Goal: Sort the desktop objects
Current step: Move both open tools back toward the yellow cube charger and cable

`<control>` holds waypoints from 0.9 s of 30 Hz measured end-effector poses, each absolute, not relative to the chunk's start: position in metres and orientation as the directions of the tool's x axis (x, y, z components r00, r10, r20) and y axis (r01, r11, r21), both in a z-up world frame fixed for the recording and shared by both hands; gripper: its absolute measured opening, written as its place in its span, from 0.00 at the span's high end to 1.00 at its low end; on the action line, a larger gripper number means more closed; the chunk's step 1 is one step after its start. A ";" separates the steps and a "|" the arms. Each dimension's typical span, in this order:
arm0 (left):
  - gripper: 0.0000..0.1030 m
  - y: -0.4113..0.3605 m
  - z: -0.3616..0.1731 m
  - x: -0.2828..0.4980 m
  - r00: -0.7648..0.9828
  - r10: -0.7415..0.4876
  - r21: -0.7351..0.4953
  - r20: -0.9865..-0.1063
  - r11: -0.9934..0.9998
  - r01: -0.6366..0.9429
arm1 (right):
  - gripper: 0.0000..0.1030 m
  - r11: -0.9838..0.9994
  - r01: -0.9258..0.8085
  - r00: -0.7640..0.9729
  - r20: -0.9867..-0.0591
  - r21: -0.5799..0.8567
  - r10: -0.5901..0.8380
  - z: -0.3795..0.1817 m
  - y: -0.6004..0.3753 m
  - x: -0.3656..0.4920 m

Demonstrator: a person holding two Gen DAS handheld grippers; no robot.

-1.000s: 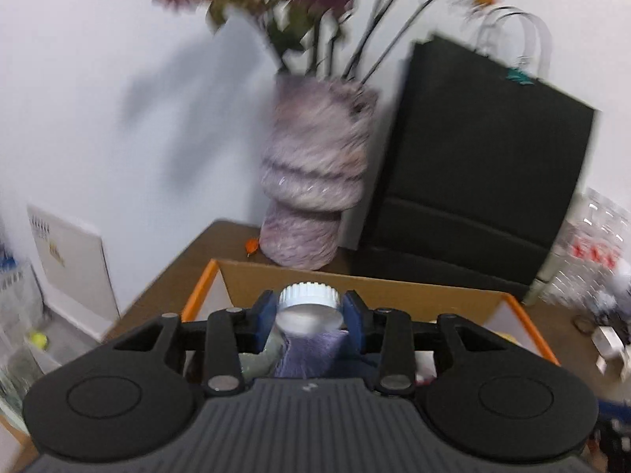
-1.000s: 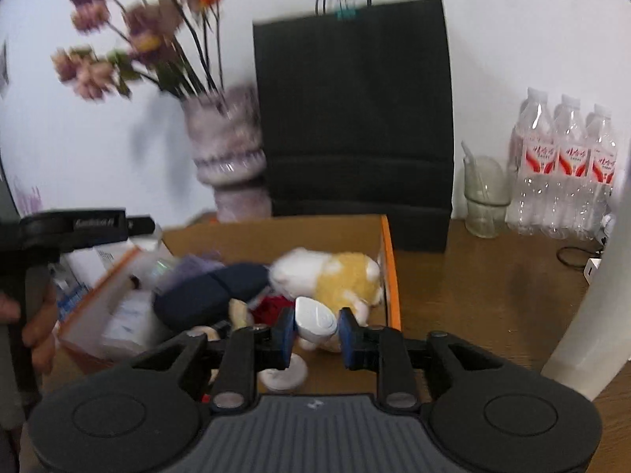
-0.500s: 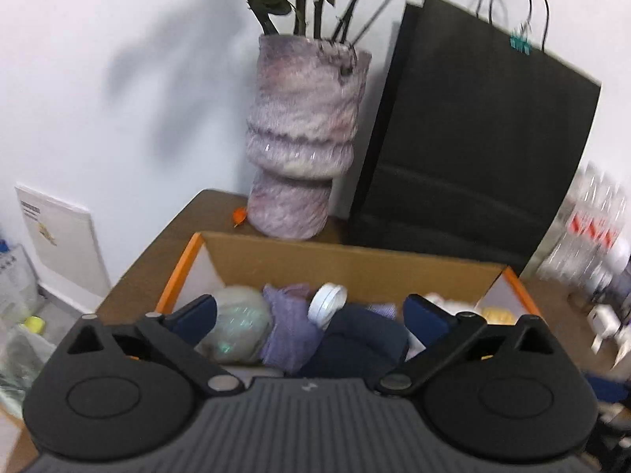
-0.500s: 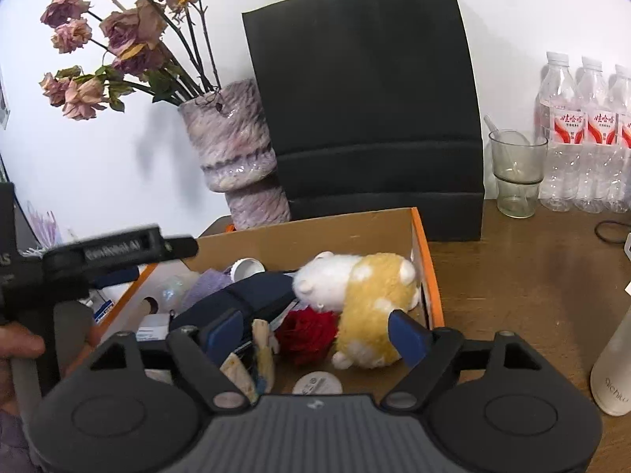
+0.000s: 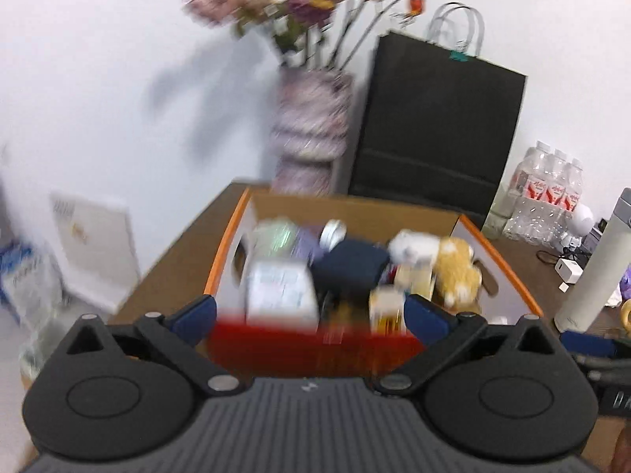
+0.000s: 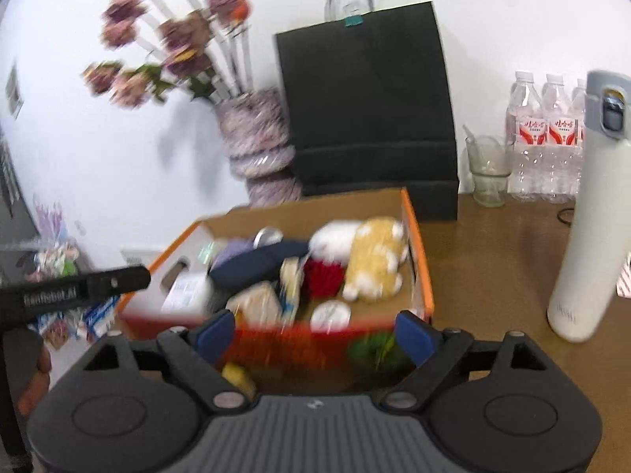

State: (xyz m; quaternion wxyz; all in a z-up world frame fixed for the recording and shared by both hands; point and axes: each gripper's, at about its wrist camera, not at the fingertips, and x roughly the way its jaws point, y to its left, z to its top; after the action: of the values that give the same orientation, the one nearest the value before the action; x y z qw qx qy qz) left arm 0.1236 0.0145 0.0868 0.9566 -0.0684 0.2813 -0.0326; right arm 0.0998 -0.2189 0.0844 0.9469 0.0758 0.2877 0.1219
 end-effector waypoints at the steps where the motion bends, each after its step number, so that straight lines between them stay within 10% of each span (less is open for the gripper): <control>1: 0.00 0.016 0.080 0.113 0.832 -0.101 -0.166 -0.545 0.986 0.011 | 0.15 0.958 -0.192 0.799 -0.532 0.213 0.279 0.078 -0.217 0.090; 19: 0.04 0.002 0.025 0.047 0.823 -0.068 -0.124 -0.564 0.992 -0.003 | 0.39 0.964 -0.174 0.767 -0.586 0.203 0.262 0.032 -0.203 0.041; 27: 0.54 -0.045 0.030 0.092 0.853 -0.184 -0.010 -0.488 0.979 0.206 | 0.41 0.956 0.001 0.779 -0.600 0.294 0.184 0.025 -0.233 0.099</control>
State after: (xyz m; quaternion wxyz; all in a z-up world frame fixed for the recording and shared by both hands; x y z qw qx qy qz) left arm 0.0921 -0.0448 0.0305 0.9623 0.0211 0.2514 -0.1013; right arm 0.0988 -0.2333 0.0247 0.9325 0.1404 0.3290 0.0489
